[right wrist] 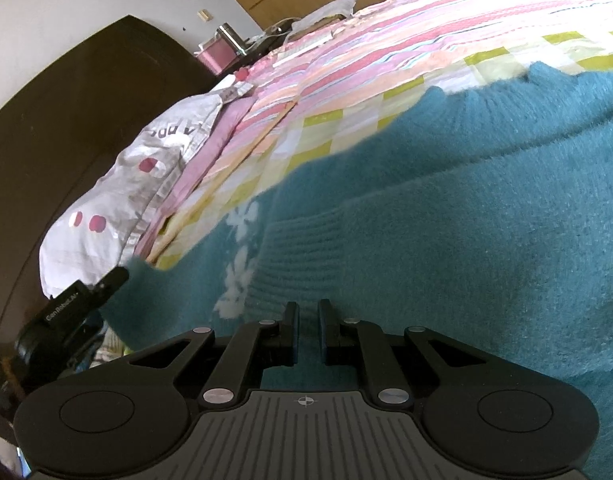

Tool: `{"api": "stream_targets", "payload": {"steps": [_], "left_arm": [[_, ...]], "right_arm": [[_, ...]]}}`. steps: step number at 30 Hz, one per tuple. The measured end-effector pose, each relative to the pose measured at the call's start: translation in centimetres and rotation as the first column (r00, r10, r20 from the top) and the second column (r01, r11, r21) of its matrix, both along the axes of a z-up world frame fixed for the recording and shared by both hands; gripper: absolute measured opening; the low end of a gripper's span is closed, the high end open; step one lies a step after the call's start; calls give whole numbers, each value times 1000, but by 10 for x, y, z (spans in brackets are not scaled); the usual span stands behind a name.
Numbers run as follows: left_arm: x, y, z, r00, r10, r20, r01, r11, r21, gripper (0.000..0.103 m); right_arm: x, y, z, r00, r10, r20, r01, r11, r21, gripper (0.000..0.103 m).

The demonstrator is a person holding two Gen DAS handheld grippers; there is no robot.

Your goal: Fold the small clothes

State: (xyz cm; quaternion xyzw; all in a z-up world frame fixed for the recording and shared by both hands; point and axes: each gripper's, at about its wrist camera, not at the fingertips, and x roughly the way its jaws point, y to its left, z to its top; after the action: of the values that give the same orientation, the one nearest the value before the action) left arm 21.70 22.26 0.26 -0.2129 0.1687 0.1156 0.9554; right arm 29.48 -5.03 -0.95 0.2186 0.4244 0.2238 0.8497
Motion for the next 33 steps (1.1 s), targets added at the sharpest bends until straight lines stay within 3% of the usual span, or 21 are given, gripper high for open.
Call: {"api": "stream_targets", "payload": {"steps": [5,12,18,22,27,30,33], "left_arm": [[9,-37,-6,983,-180,-42,182,982,47,40],[6,-88,-8,939,-332,-91,344,919,192,40],[-1,-108,-9,913,-386,-129,407,879,250,41],[-6,-117,-8,892,-427,-149,452,843,293,47],[-15,-135,-7,870,-466,-160,491,789,370,50],[-19,-140,-7,862,-478,-166,503,775,383,51],[-21,-141,-6,857,-488,-164,512,773,376,51]], "right_arm": [[-2,-2,5,1000,13,-2,-13,1000,-12,13],[3,-18,28,999,0,54,3,998,-55,13],[16,5,49,993,92,77,-87,994,-67,14],[24,39,63,977,198,84,-188,976,-112,32],[26,80,78,943,315,105,-297,942,-156,38],[27,103,84,922,372,103,-350,918,-187,45],[32,125,84,905,417,88,-391,894,-222,46]]}}
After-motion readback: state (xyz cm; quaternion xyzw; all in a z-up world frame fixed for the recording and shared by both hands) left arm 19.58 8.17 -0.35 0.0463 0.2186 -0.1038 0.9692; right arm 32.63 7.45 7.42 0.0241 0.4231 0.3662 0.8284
